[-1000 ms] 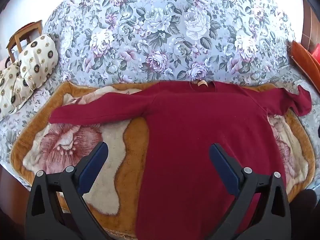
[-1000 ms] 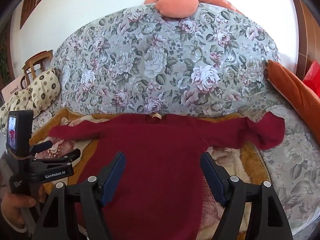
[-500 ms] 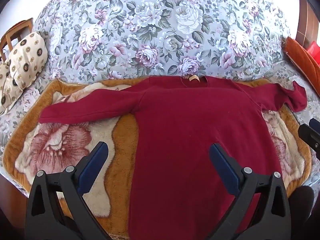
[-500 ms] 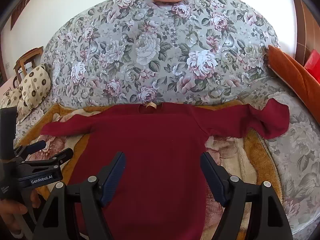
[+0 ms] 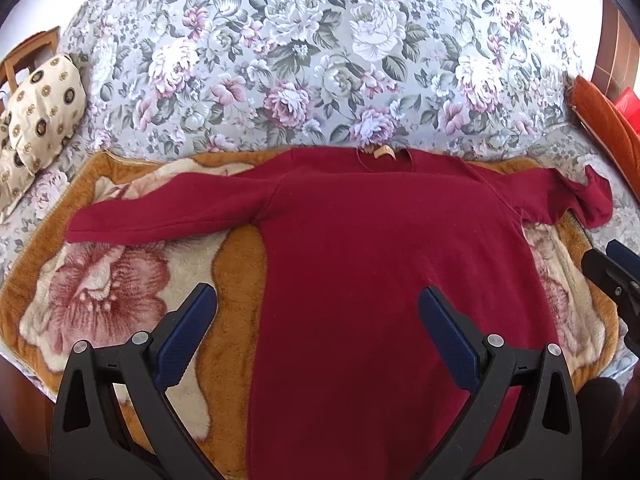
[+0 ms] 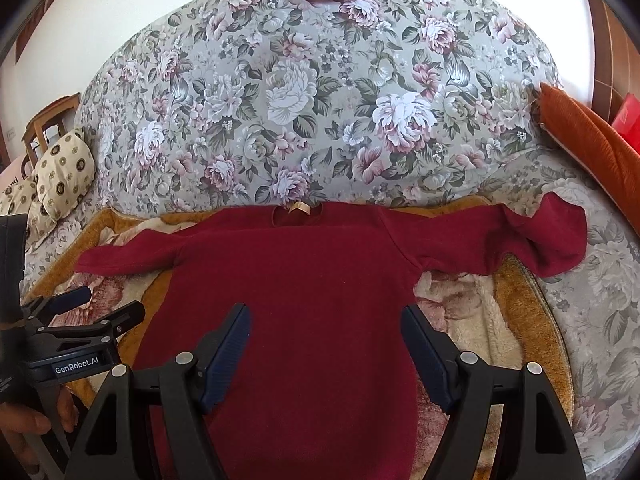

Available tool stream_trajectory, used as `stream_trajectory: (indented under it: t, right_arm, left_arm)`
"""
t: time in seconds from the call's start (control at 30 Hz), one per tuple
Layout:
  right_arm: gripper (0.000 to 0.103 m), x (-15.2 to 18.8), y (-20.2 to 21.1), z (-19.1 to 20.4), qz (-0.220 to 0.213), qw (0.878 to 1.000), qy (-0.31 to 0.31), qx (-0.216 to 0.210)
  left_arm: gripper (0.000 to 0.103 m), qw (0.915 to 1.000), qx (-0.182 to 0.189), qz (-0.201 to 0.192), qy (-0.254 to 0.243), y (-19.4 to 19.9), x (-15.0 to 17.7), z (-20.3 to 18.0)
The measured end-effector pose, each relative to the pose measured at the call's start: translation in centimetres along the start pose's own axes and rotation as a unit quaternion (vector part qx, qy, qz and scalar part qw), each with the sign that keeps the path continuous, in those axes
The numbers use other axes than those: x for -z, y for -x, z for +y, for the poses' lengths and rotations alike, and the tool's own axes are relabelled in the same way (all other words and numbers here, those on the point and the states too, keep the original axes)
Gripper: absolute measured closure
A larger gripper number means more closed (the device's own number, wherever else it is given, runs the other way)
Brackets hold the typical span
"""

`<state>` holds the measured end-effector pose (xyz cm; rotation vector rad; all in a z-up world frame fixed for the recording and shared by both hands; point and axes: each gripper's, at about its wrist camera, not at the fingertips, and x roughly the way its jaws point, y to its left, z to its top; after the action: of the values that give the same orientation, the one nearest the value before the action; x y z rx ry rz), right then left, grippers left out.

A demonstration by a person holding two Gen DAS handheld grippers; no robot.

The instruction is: Fold small clothes

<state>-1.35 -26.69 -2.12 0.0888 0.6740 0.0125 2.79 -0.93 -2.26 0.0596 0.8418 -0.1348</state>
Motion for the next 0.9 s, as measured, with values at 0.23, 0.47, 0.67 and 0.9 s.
stream_trajectory:
  t: [0.23, 0.47, 0.67, 0.9]
  right_arm:
    - [0.028, -0.5, -1.3, 0.0, -0.001, 1.0, -0.003, 0.0]
    - [0.028, -0.5, -2.3, 0.5, 0.008, 1.0, 0.0, -0.003]
    - [0.028, -0.6, -2.8, 0.7, 0.011, 1.0, 0.001, -0.003]
    - [0.028, -0.8, -2.9, 0.7, 0.005, 1.0, -0.001, -0.003]
  left_arm:
    - [0.003, 0.9998, -0.018, -0.005, -0.007, -0.6, -1.0, 0.3]
    - [0.003, 0.9999, -0.013, -0.001, -0.008, -1.4, -1.7, 0.4]
    - [0.003, 0.9999, -0.014, 0.001, -0.009, -1.9, -1.9, 0.4]
    - [0.003, 0.9998, -0.017, -0.006, -0.006, -1.7, -2.2, 0.4]
